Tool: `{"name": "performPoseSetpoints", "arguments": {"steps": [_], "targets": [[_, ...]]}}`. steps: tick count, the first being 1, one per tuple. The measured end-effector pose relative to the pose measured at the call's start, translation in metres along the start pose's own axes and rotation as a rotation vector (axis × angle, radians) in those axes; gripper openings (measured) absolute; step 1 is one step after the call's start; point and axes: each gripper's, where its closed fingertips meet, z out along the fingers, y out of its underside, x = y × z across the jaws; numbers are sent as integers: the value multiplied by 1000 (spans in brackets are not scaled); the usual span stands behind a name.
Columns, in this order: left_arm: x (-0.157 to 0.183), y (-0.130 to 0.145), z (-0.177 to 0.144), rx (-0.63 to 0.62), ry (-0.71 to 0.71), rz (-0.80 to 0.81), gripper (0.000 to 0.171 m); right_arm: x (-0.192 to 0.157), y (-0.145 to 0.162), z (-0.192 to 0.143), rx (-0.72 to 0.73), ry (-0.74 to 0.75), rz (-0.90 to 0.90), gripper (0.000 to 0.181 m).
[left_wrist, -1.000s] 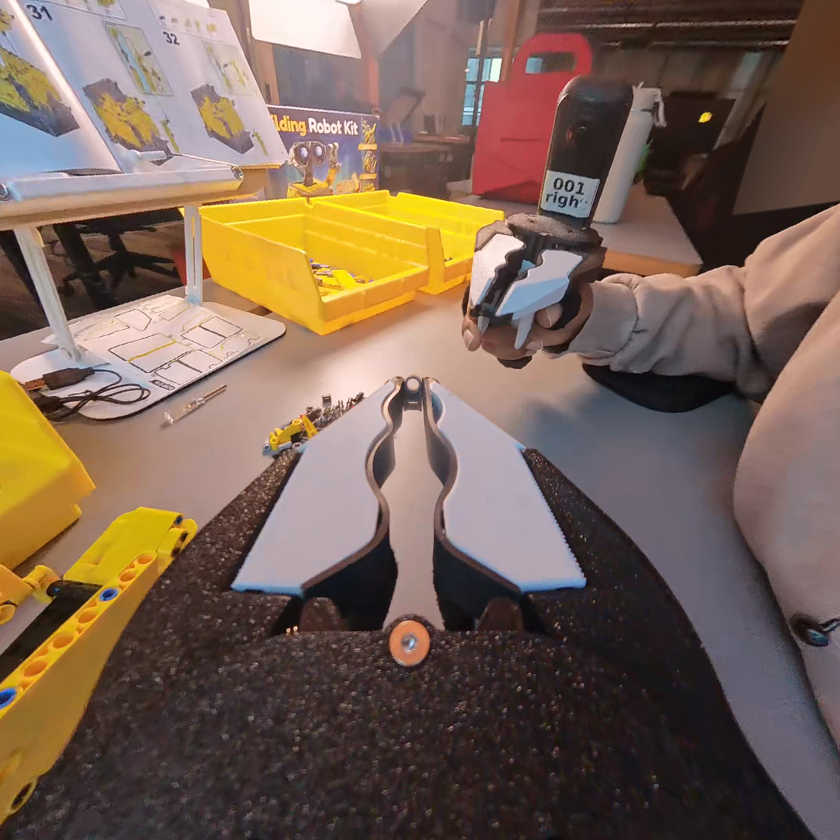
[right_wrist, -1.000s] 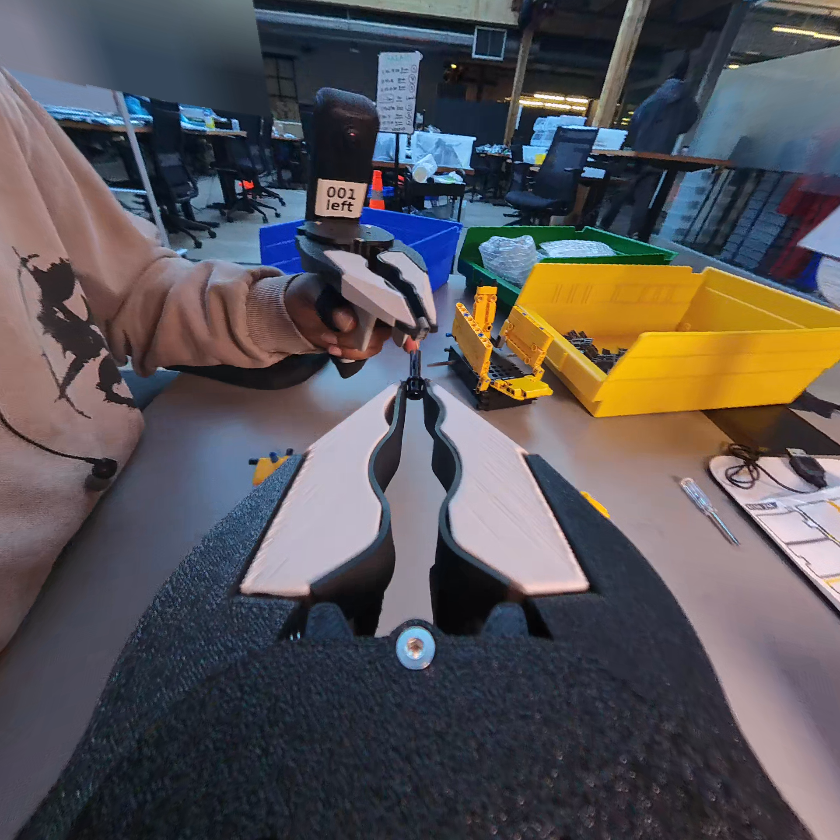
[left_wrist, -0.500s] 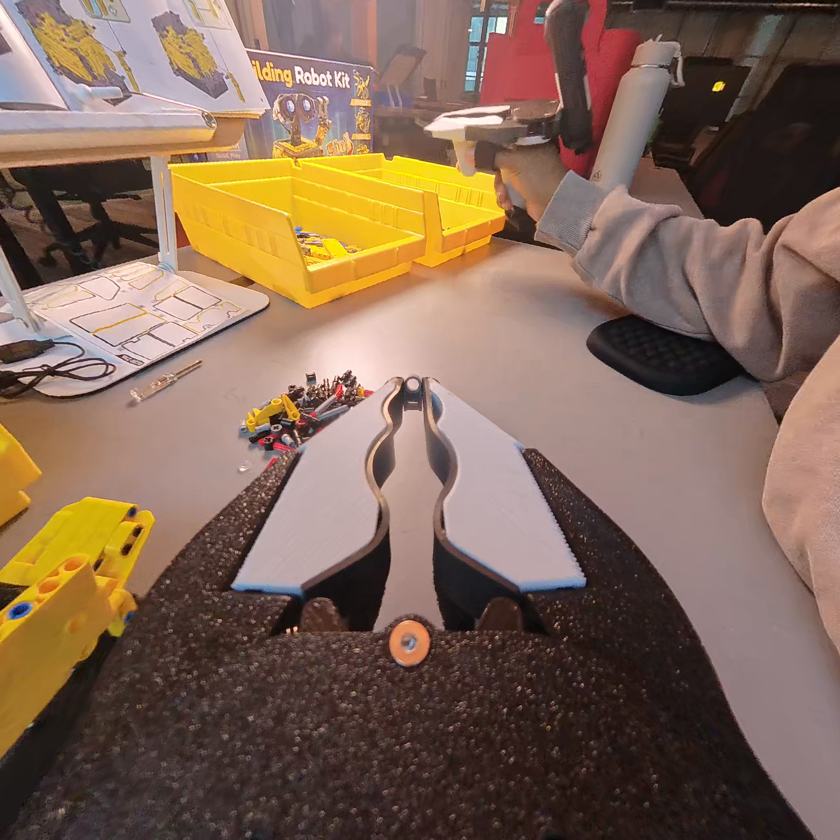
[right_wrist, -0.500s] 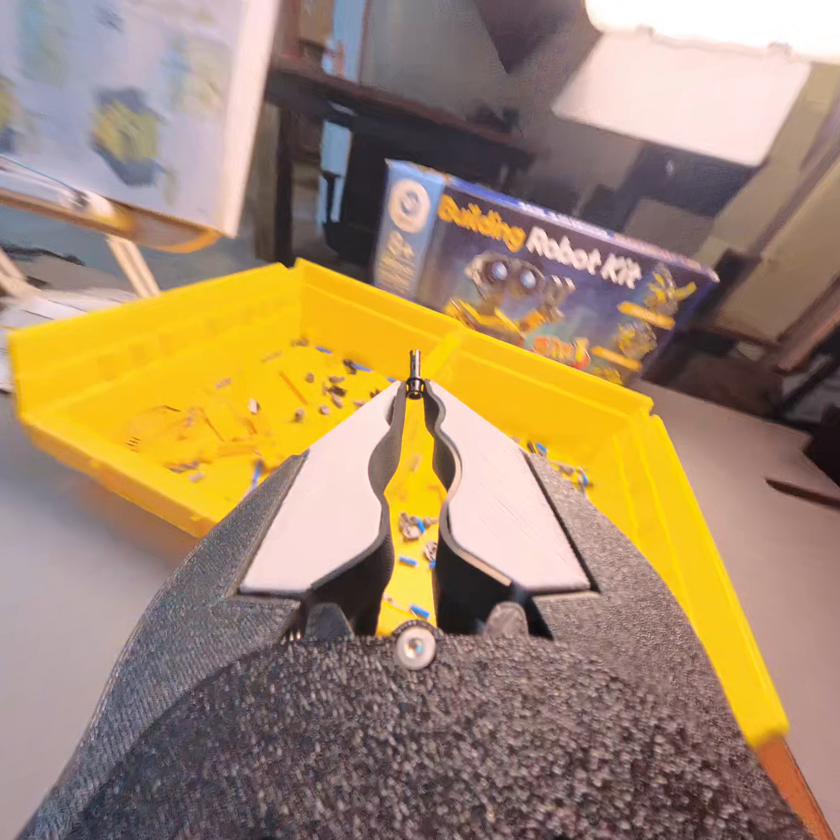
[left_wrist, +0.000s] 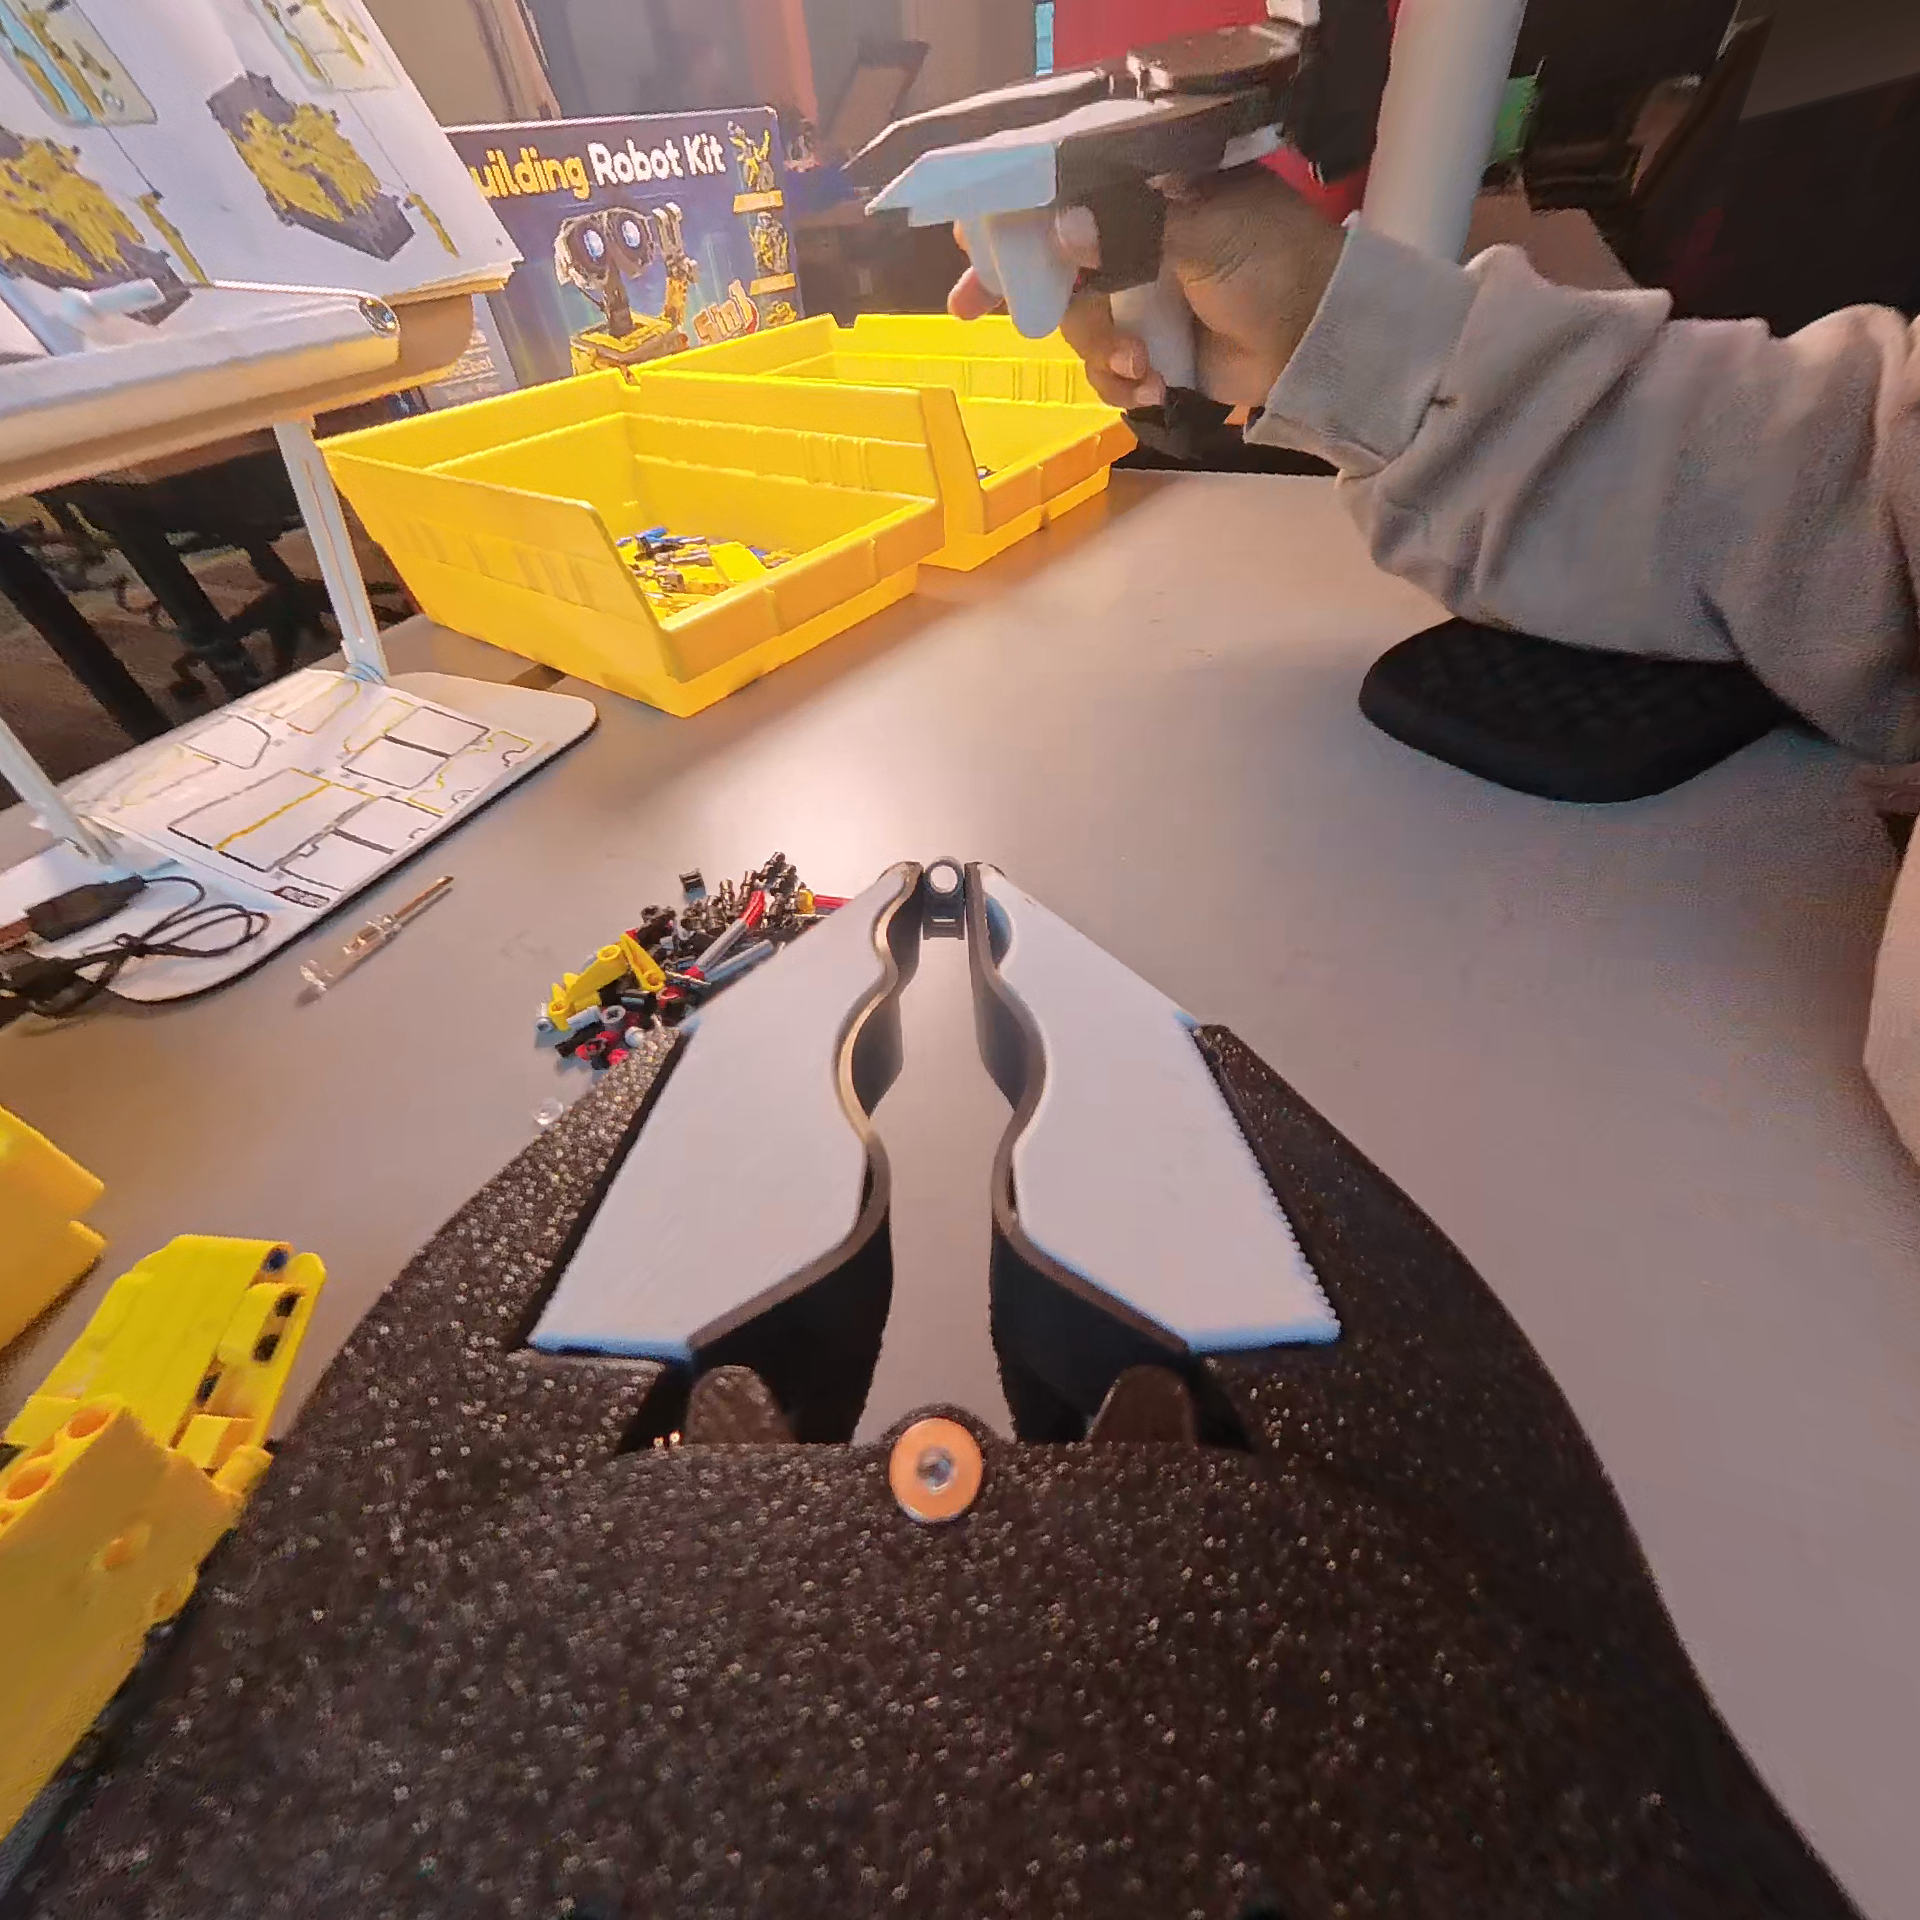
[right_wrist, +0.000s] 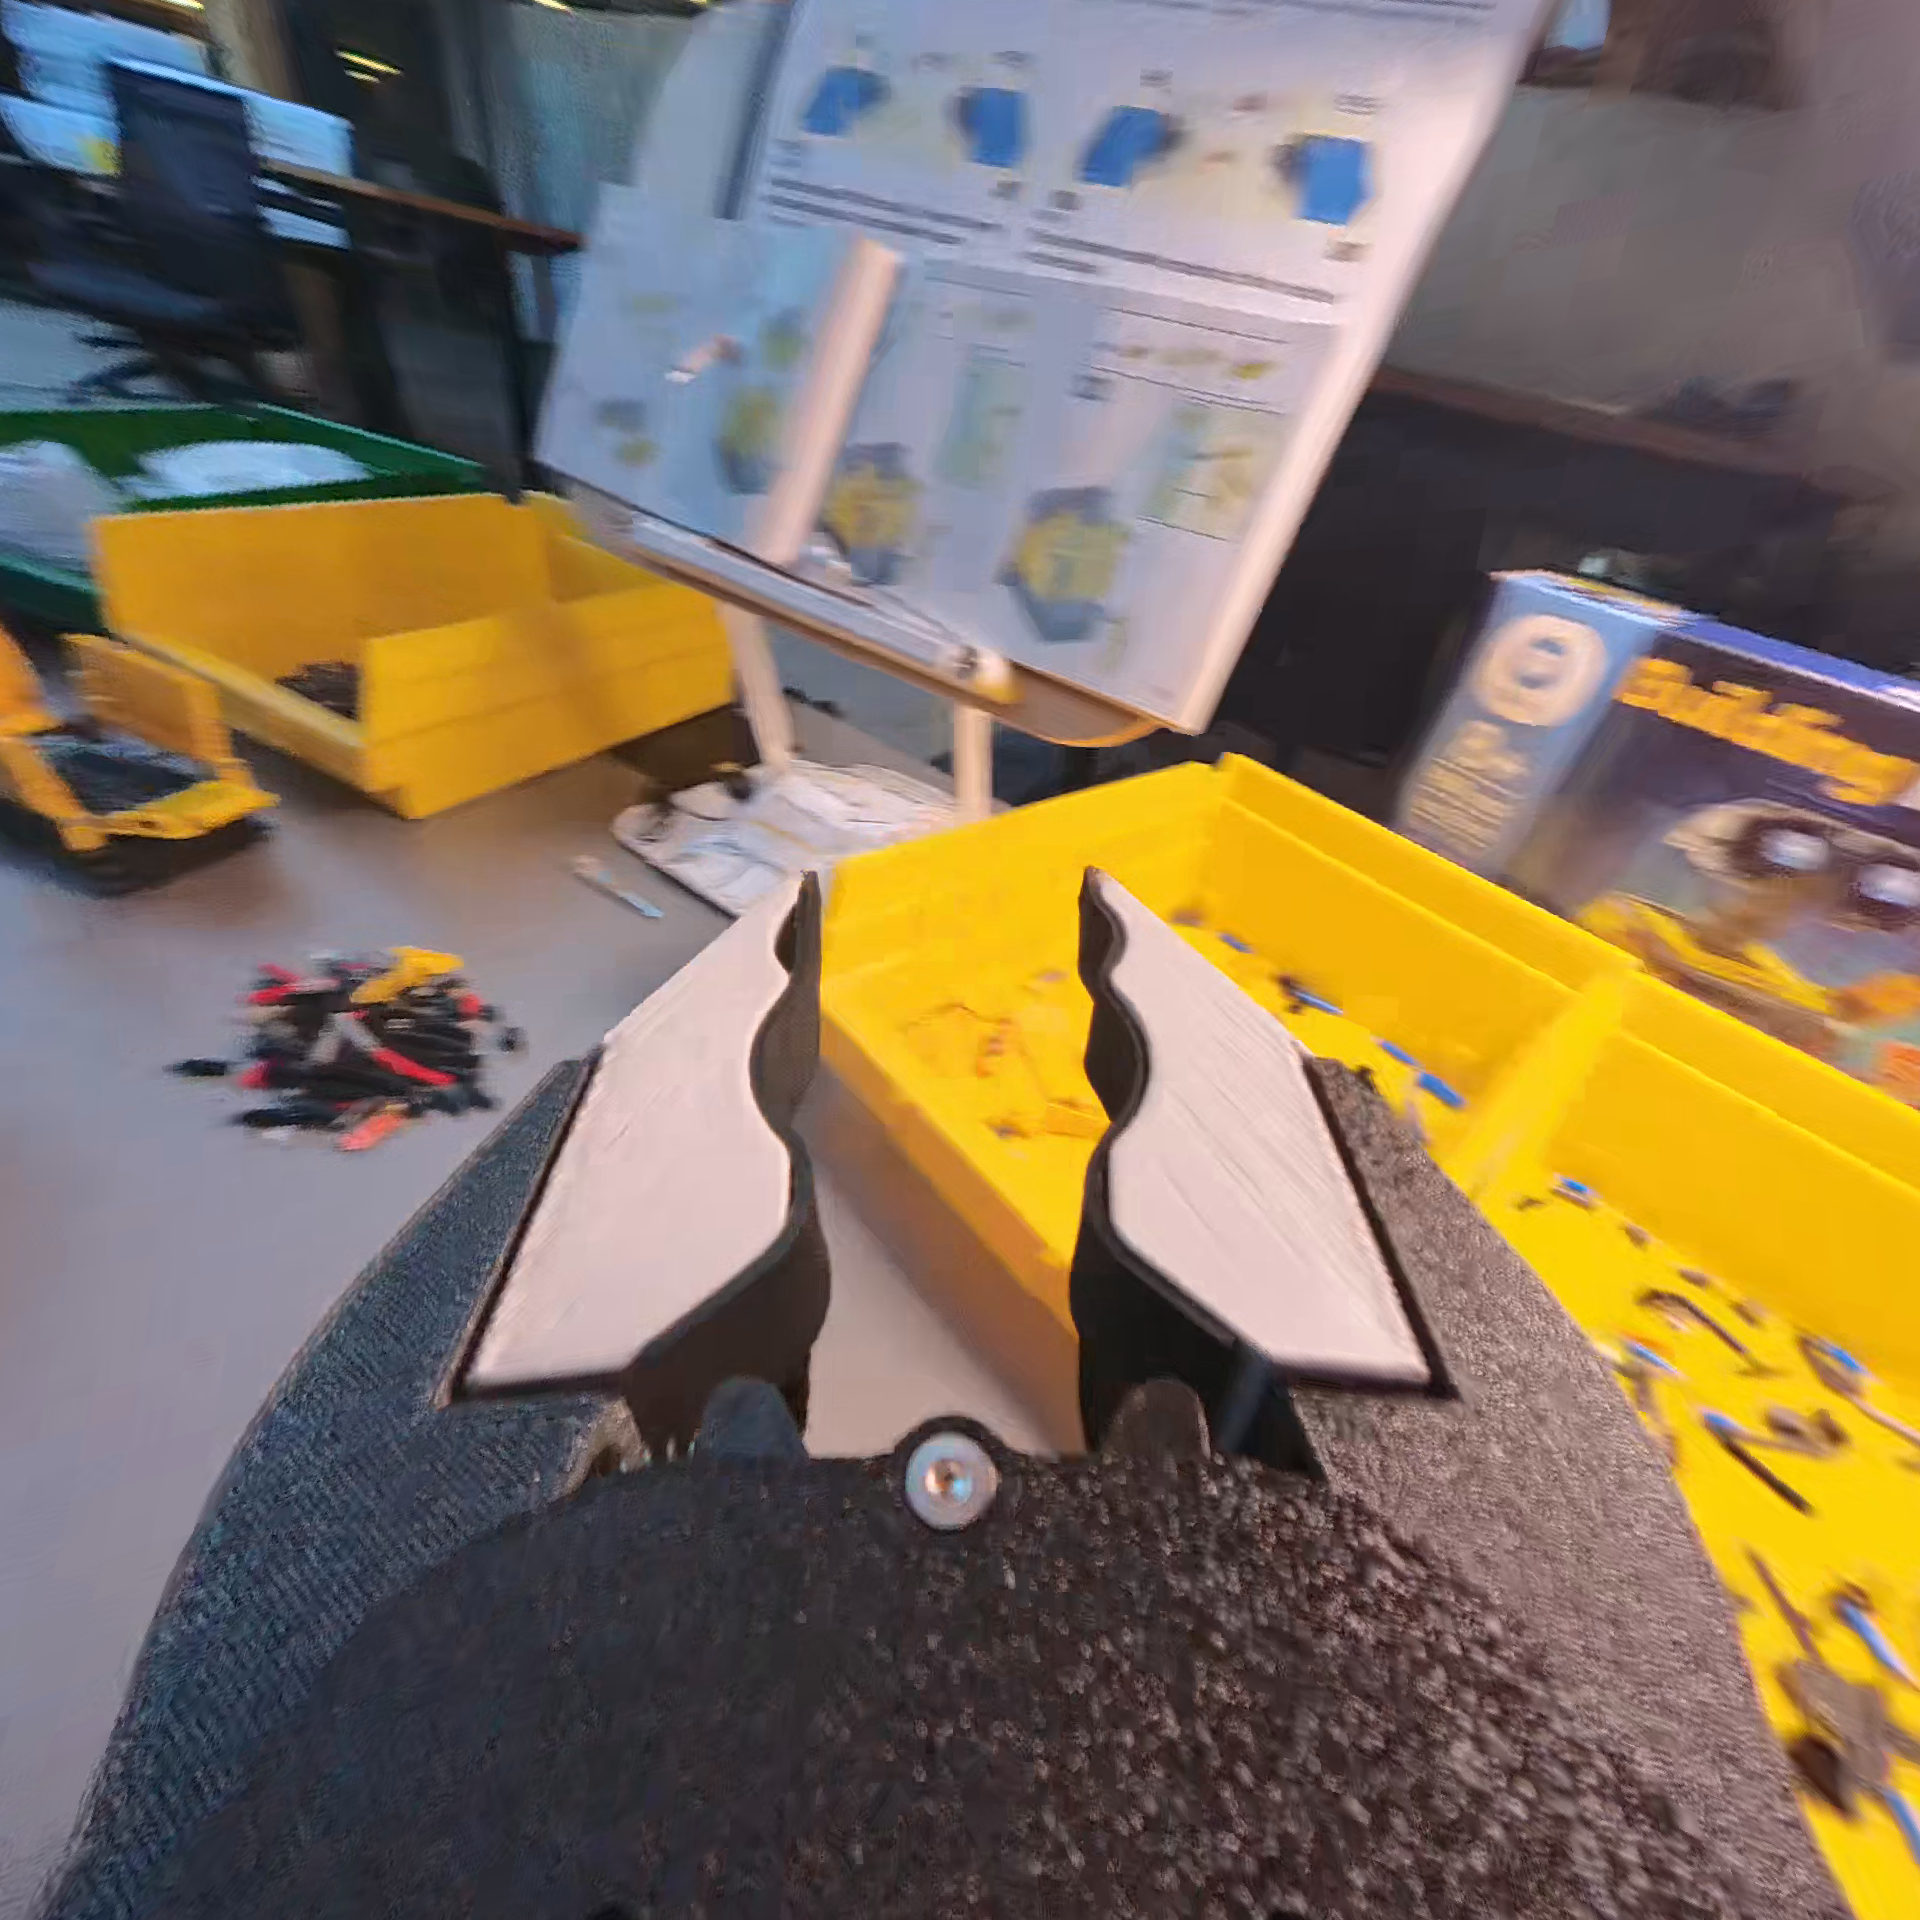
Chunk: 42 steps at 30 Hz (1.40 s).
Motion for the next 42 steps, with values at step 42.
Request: {"name": "performPoseSetpoints", "arguments": {"steps": [42], "targets": [[45,44,-21,-305,381,-60,39,160,77,-47,-242,602,-69,8]]}}
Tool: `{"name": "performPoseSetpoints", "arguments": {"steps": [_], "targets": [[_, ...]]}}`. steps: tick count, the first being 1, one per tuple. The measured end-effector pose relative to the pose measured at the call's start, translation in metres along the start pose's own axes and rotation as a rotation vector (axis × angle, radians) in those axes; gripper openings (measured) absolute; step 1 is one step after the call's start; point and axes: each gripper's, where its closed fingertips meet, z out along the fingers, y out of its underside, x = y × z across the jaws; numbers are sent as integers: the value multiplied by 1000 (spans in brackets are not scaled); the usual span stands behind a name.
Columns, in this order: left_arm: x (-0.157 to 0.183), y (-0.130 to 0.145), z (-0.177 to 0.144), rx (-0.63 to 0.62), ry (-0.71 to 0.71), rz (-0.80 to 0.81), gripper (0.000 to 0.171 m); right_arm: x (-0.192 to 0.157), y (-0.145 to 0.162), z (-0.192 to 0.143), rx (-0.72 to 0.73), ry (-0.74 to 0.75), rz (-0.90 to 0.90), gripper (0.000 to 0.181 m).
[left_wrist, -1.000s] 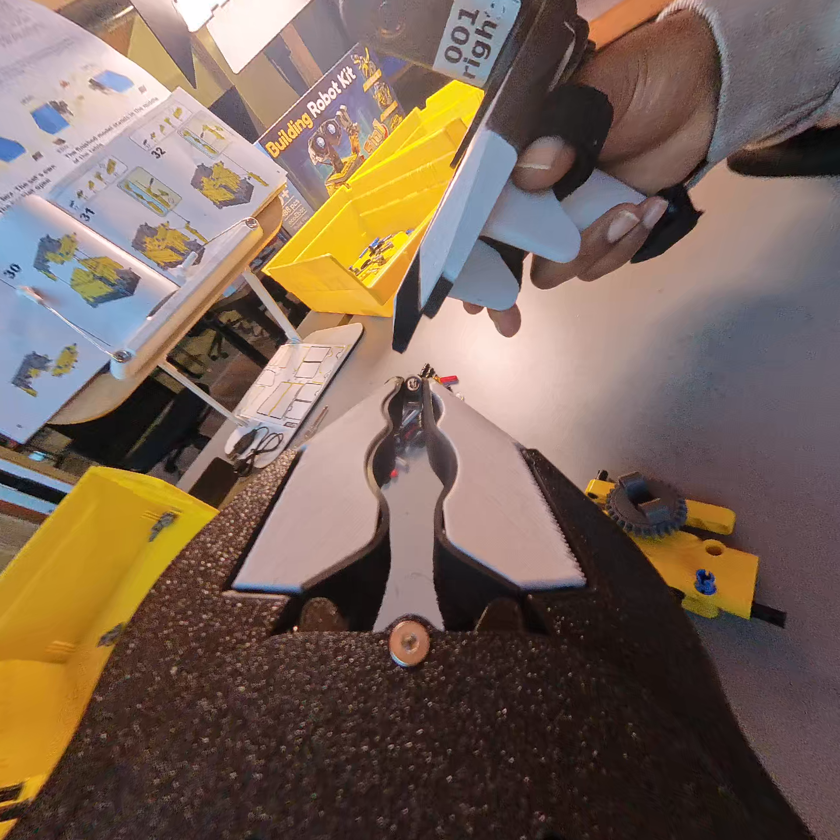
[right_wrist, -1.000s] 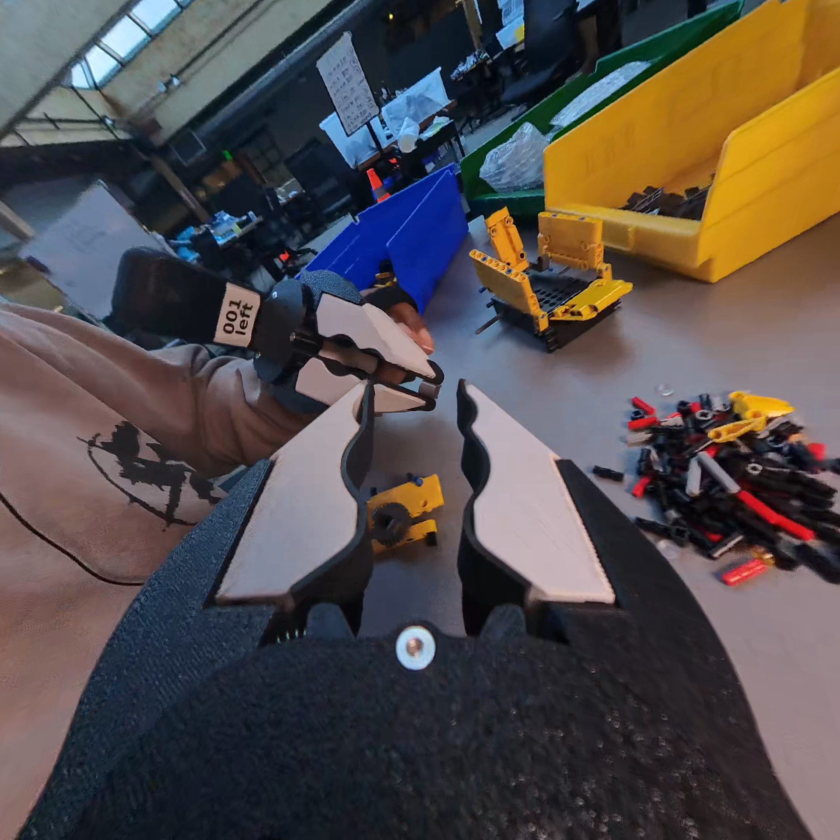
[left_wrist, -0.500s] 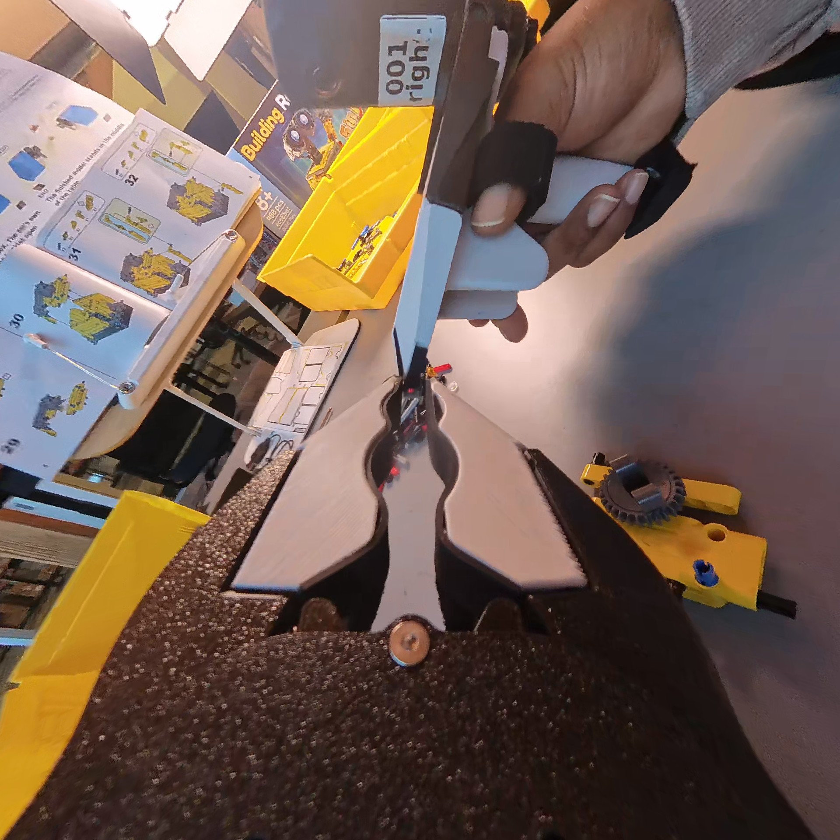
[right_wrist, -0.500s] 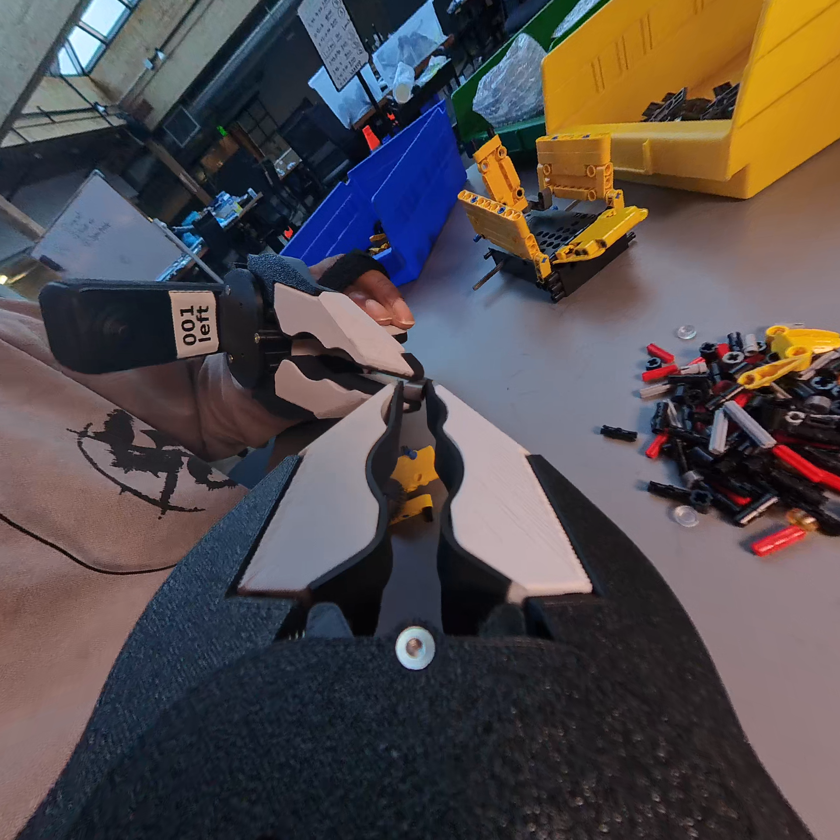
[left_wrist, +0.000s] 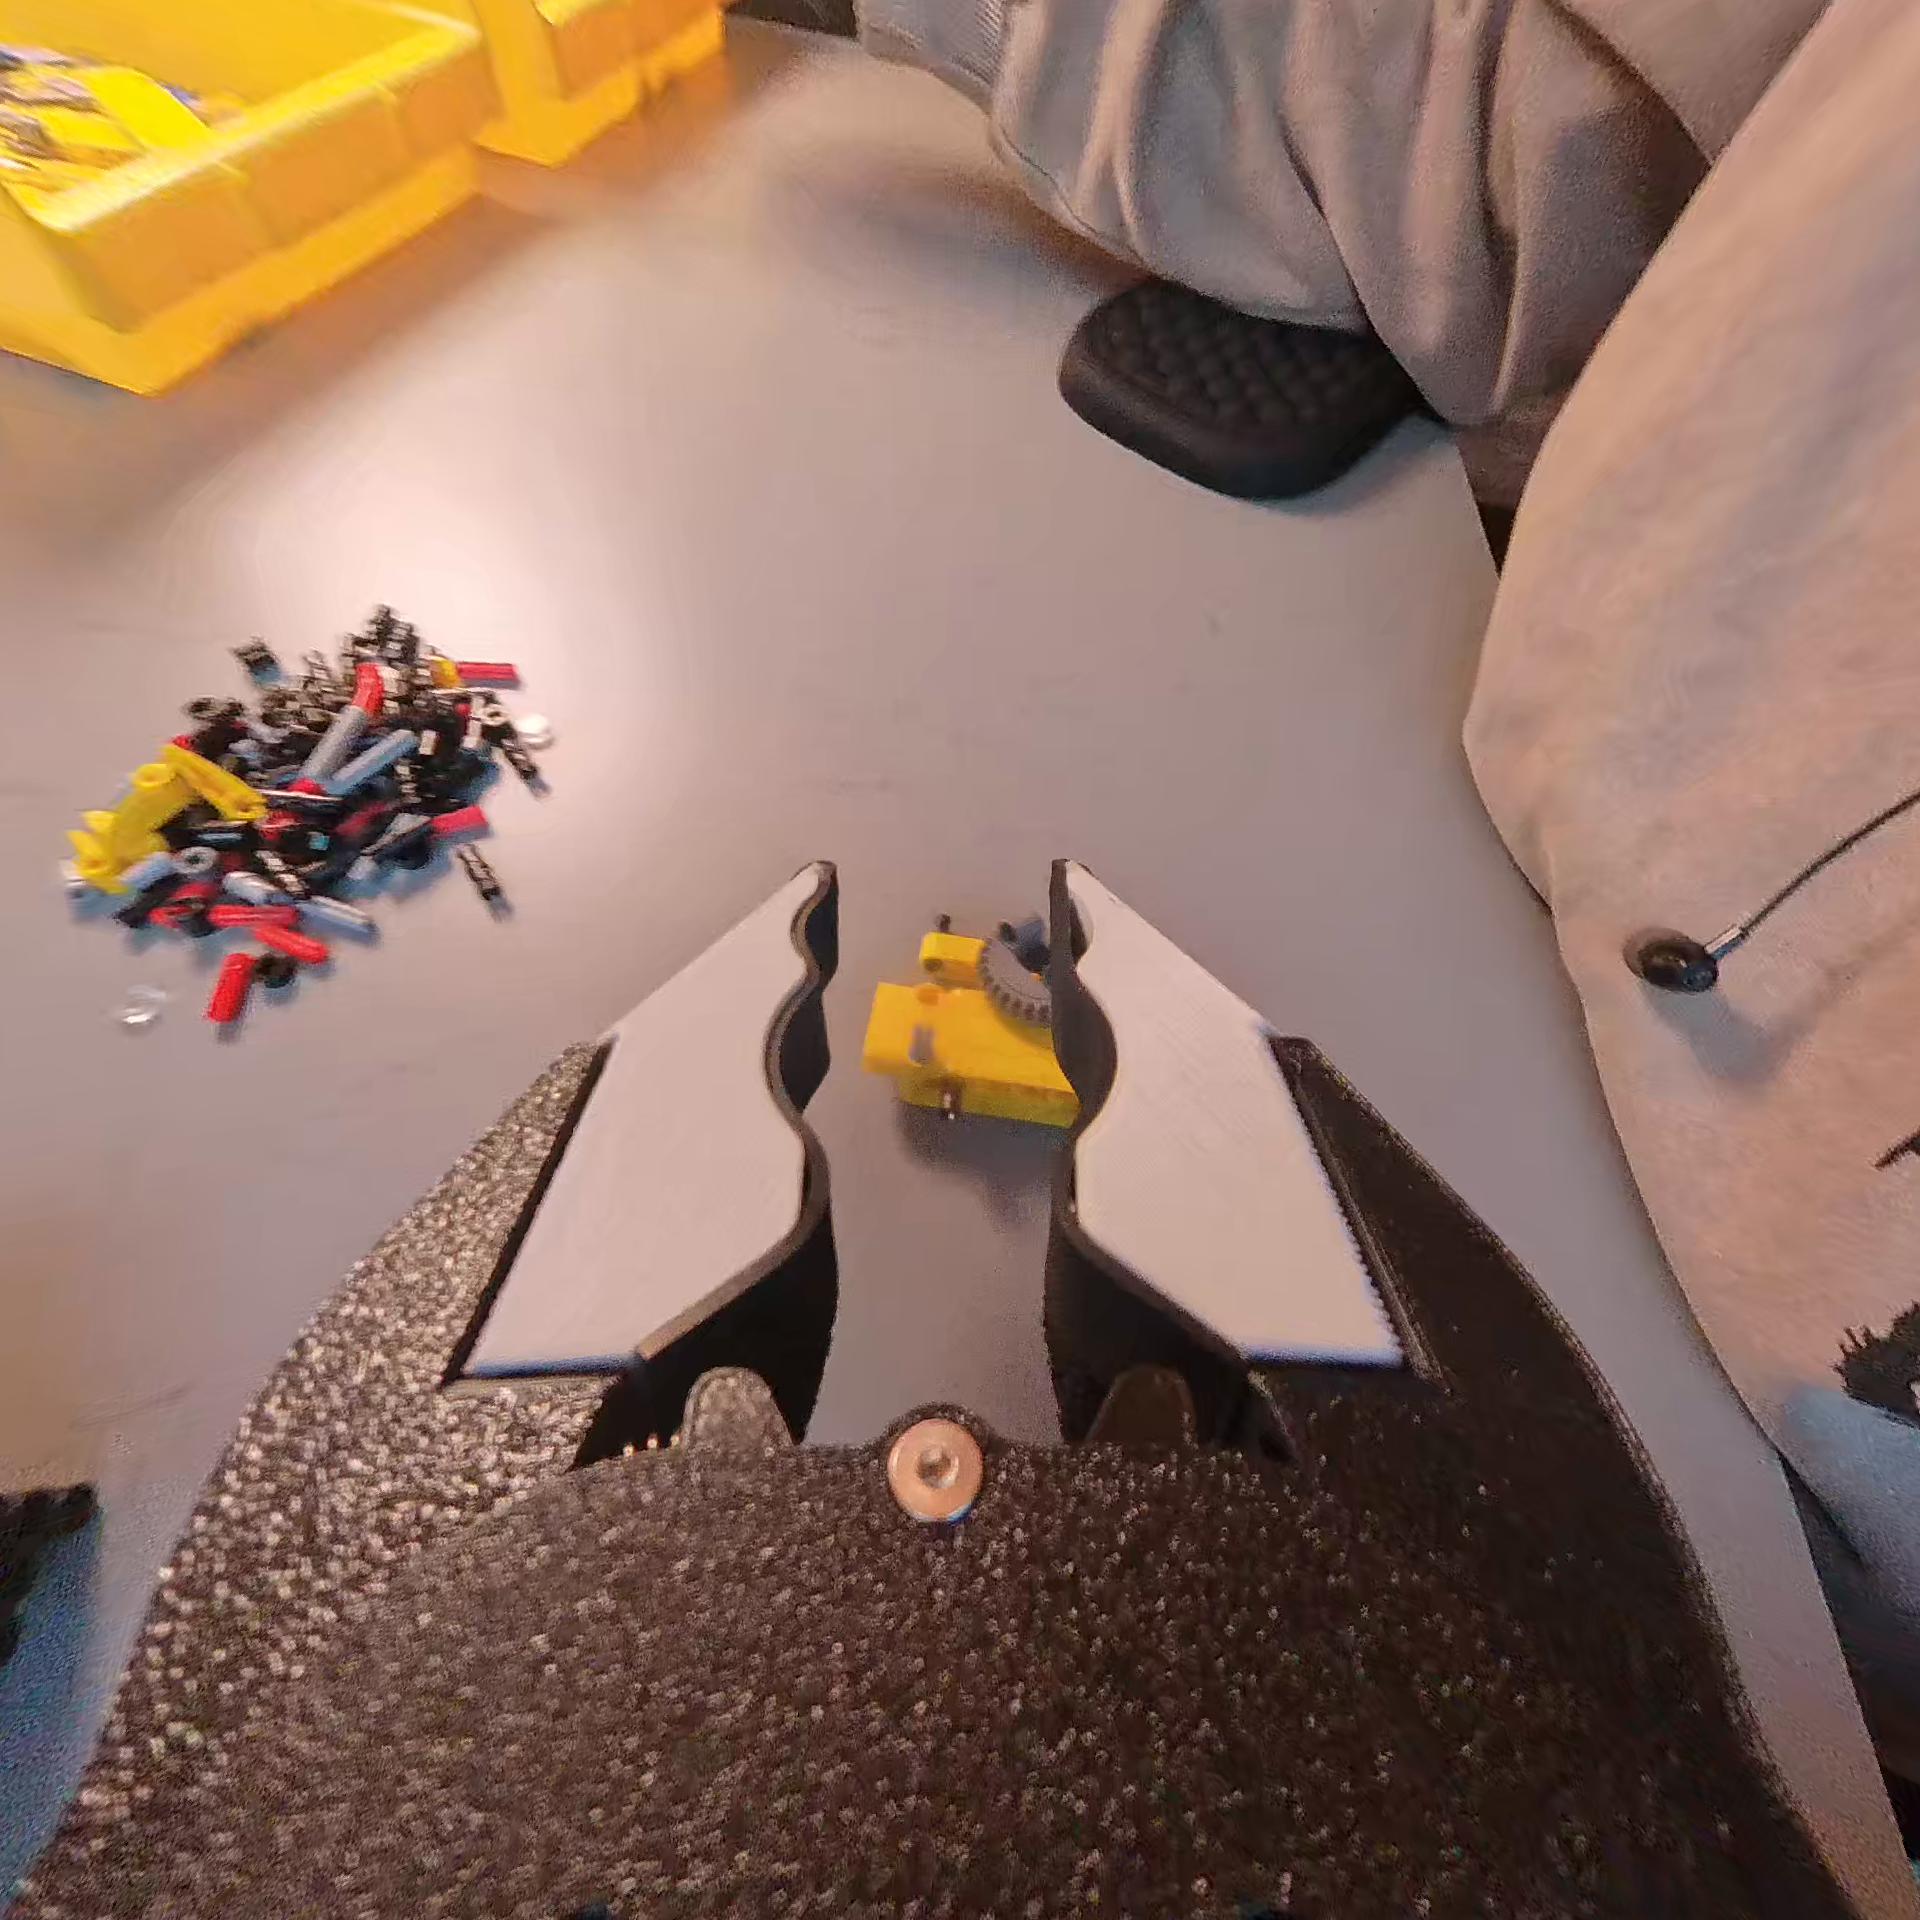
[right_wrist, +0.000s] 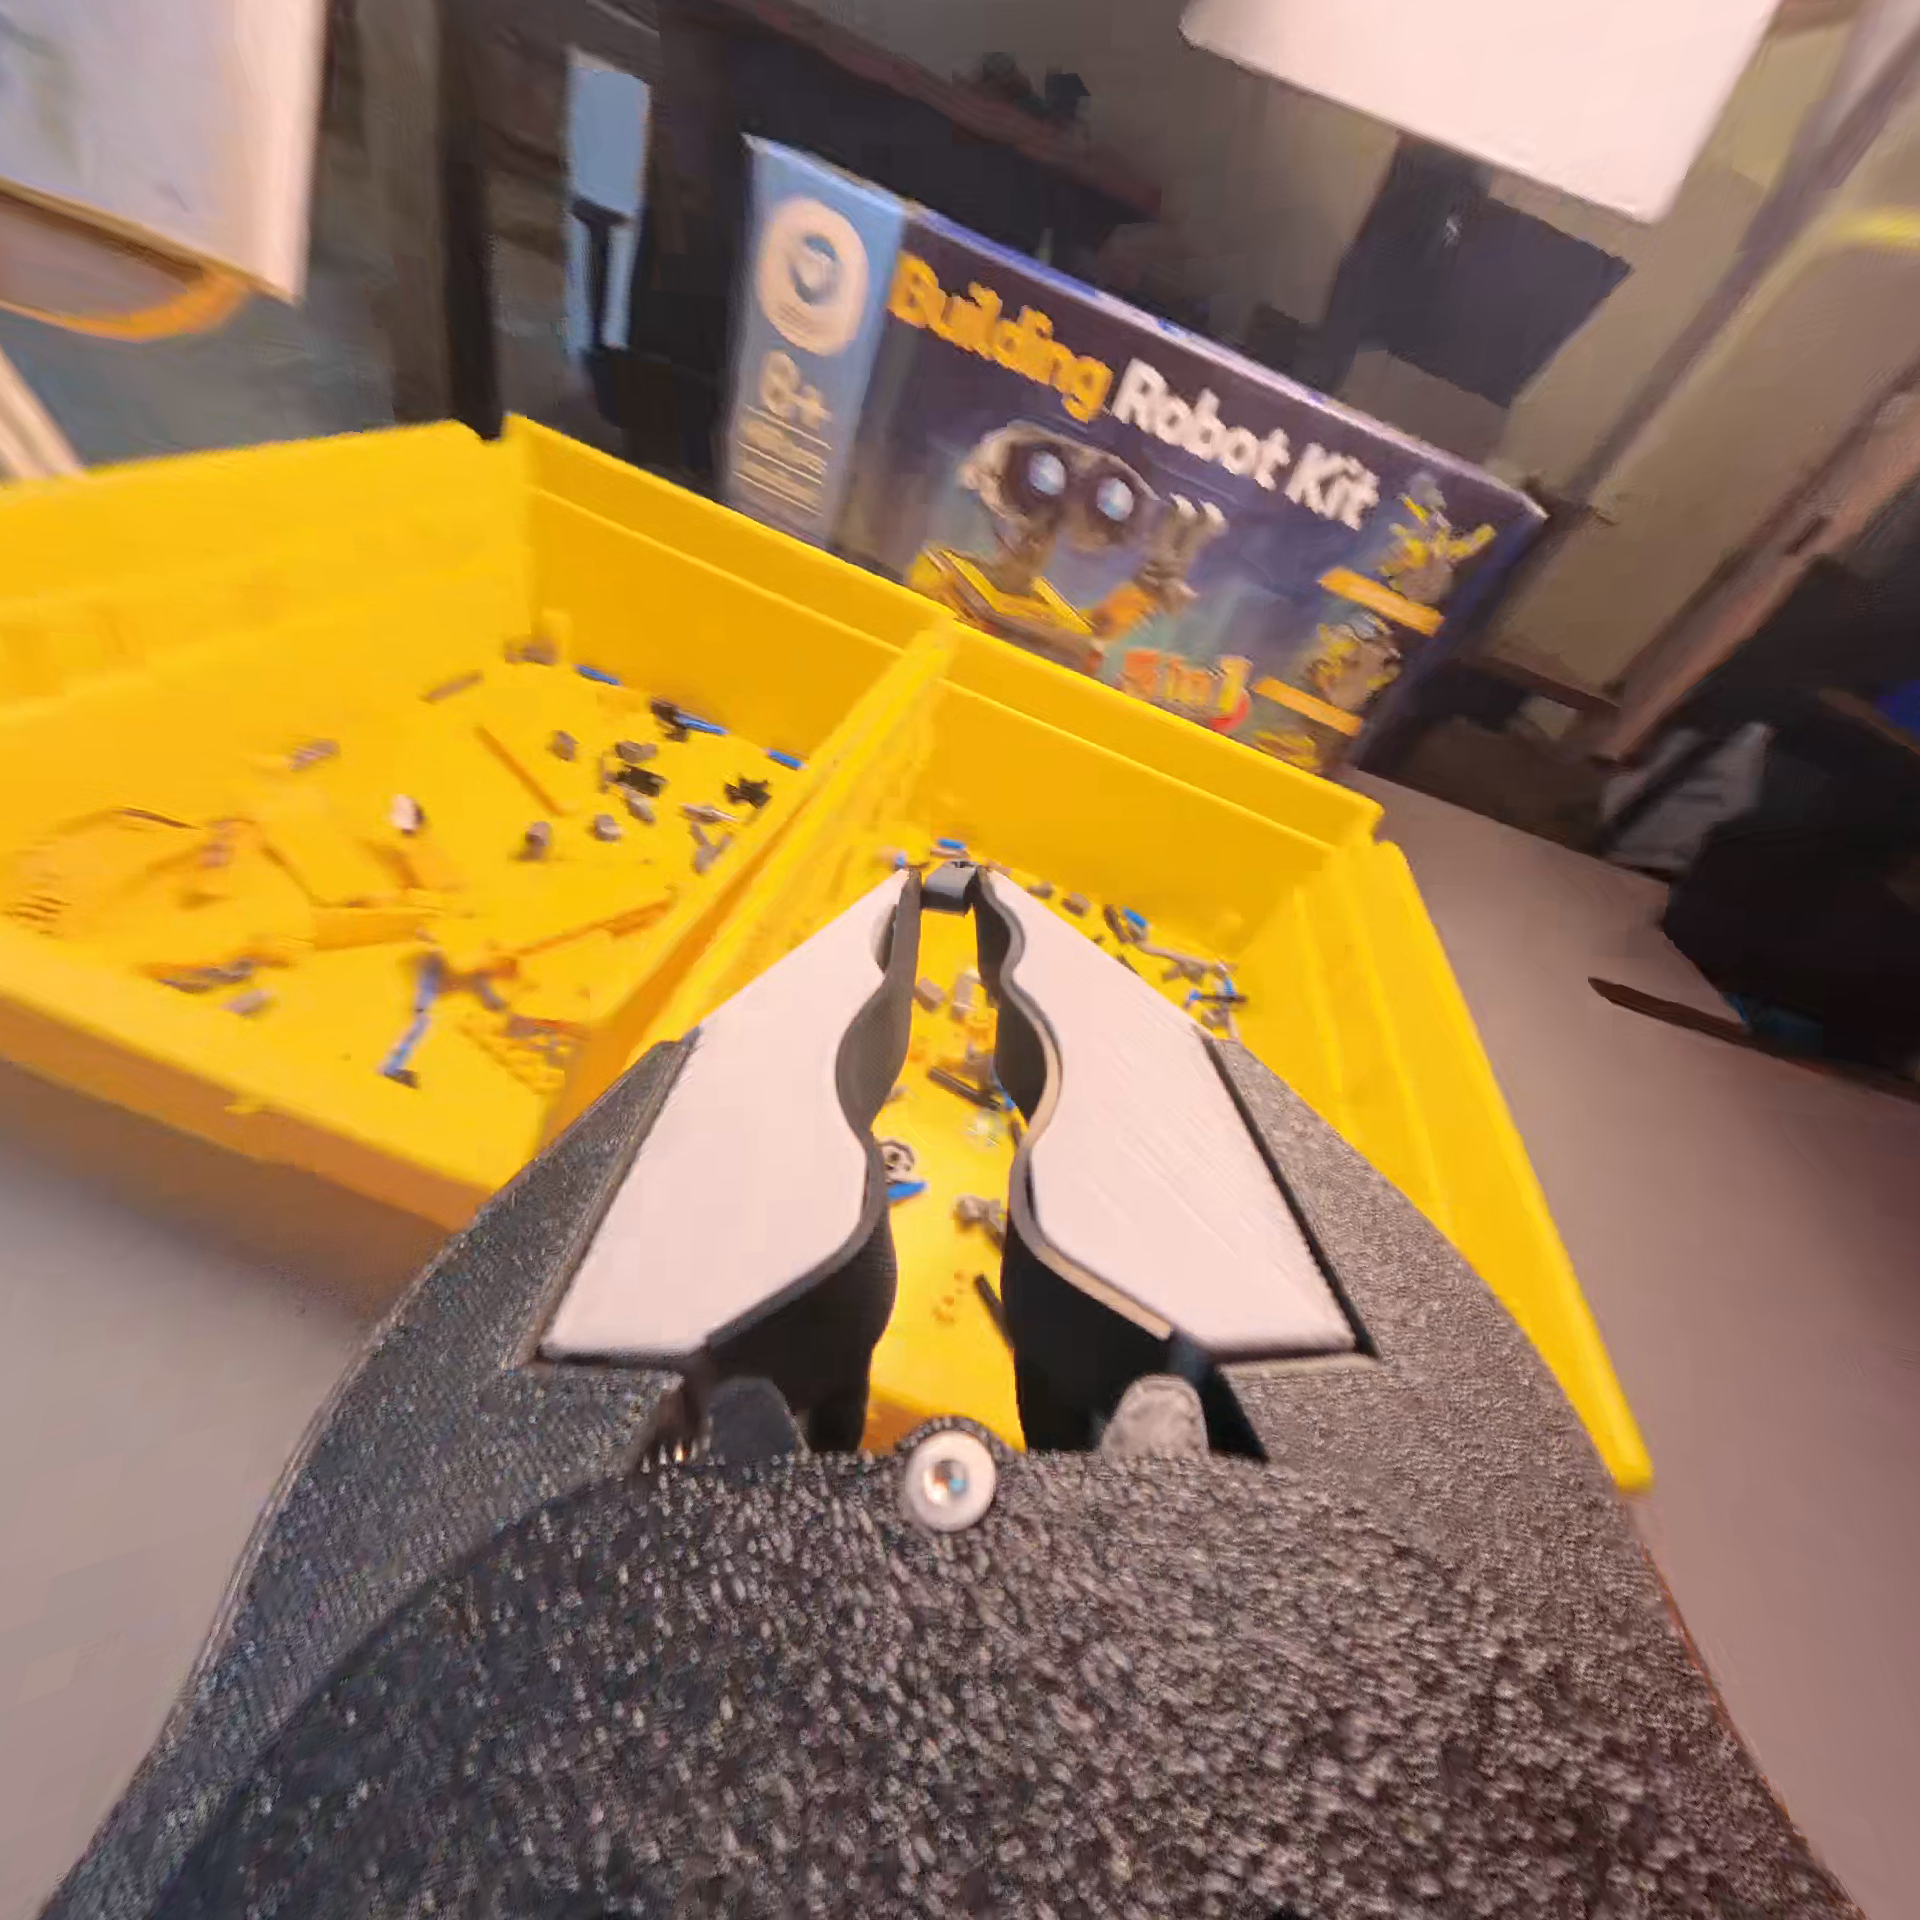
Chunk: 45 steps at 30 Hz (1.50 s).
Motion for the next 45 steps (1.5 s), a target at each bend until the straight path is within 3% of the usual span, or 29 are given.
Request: {"name": "performPoseSetpoints", "arguments": {"steps": [2,4,6,9,14,17,20,24,28,32,35,40,45], "targets": [[11,8,7,-48,58,12,39,26,24,9,-64,70,1,11],[19,17,13,-98,83,47,40,36,36,14,-95,99,22,29],[24,25,18,-140,90,78,39,30,23,11,-41,73,55,38],[24,40,23,-227,73,112,31,-6,-23,-9,113,-24,-6,38],[15,32,21,-185,36,100,28,-142,-79,-65,248,-500,-130,30],[10,-2,9,21,38,39,28,-244,-94,-126,286,-951,-152,30],[6,-41,-13,276,70,-46,29,-320,-97,-197,301,-1346,-91,32],[9,-60,-29,438,133,-85,28,-379,-85,-252,296,-1576,-119,43],[8,-58,-22,402,63,-17,29,-399,-76,-264,212,-1641,-58,38],[-3,-52,-13,317,-114,110,29,-395,-80,-235,43,-1597,199,35],[-11,-44,-6,223,-245,225,29,-396,-73,-223,-52,-1586,291,27],[-11,-38,4,137,-326,335,29,-409,-57,-220,-89,-1564,250,11],[-9,-39,6,143,-319,329,29,-410,-55,-219,-42,-1564,203,0]]}}
